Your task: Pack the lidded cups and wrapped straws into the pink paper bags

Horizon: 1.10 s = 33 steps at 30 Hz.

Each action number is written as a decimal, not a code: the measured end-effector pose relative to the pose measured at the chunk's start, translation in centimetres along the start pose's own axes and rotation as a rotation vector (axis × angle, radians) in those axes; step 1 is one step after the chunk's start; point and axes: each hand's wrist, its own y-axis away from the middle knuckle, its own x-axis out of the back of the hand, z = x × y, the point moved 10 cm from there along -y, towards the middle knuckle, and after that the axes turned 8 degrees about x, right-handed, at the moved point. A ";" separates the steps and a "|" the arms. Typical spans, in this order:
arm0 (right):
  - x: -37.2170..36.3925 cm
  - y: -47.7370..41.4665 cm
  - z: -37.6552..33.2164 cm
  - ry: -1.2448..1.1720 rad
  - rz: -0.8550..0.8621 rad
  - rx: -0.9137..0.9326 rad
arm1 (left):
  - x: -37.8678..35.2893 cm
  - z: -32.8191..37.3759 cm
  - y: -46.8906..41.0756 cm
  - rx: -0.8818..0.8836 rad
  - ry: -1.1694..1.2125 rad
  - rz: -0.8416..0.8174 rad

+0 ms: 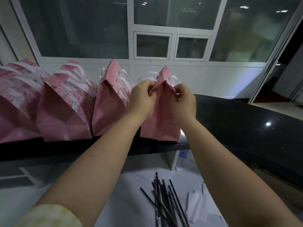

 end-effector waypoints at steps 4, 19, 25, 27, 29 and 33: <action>0.5 1.2 0.3 0.002 0.004 0.050 | -0.3 -0.4 0.9 -0.036 -0.120 -0.040; -0.9 7.8 8.0 -0.151 -0.016 -0.227 | -1.7 -8.7 7.8 0.227 -0.074 -0.008; -1.9 9.8 10.1 -0.096 -0.002 -0.311 | -1.0 -9.7 10.0 0.224 -0.140 0.049; -2.8 8.9 9.7 -0.083 -0.058 -0.304 | -0.2 -9.7 9.4 0.229 -0.247 0.089; -3.7 8.5 9.3 -0.037 -0.118 -0.280 | 0.6 -10.2 9.5 0.253 -0.287 0.107; -4.5 8.1 9.2 0.023 -0.132 -0.286 | 1.7 -11.6 10.4 0.343 -0.252 0.130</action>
